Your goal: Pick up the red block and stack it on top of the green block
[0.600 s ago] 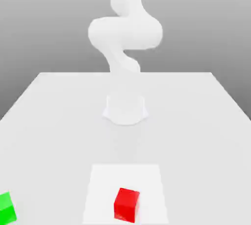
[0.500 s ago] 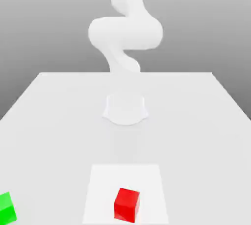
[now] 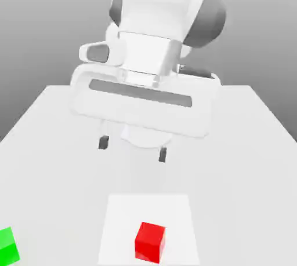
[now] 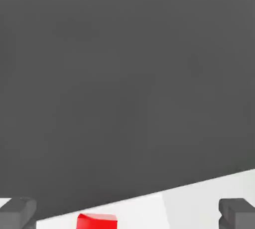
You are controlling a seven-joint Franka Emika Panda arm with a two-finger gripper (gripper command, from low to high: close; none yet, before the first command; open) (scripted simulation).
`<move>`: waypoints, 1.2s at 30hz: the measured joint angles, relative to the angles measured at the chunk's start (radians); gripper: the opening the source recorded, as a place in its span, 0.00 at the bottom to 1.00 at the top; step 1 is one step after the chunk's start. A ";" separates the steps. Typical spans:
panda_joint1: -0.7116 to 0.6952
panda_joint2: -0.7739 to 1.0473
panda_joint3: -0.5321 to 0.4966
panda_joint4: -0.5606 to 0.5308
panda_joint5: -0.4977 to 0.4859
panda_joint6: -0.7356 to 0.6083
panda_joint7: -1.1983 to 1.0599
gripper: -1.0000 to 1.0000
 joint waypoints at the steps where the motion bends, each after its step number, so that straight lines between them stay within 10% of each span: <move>1: -0.002 0.033 0.000 -0.008 0.007 0.015 0.005 0.50; 12: 0.021 0.390 -0.015 -0.036 0.074 0.247 0.024 0.50; 13: 0.030 0.415 -0.025 -0.032 0.064 0.267 0.032 0.00; 25: -0.001 0.265 0.017 -0.056 0.134 0.142 -0.017 0.00; 36: -0.176 0.323 -0.244 0.178 0.269 -0.033 0.356 0.00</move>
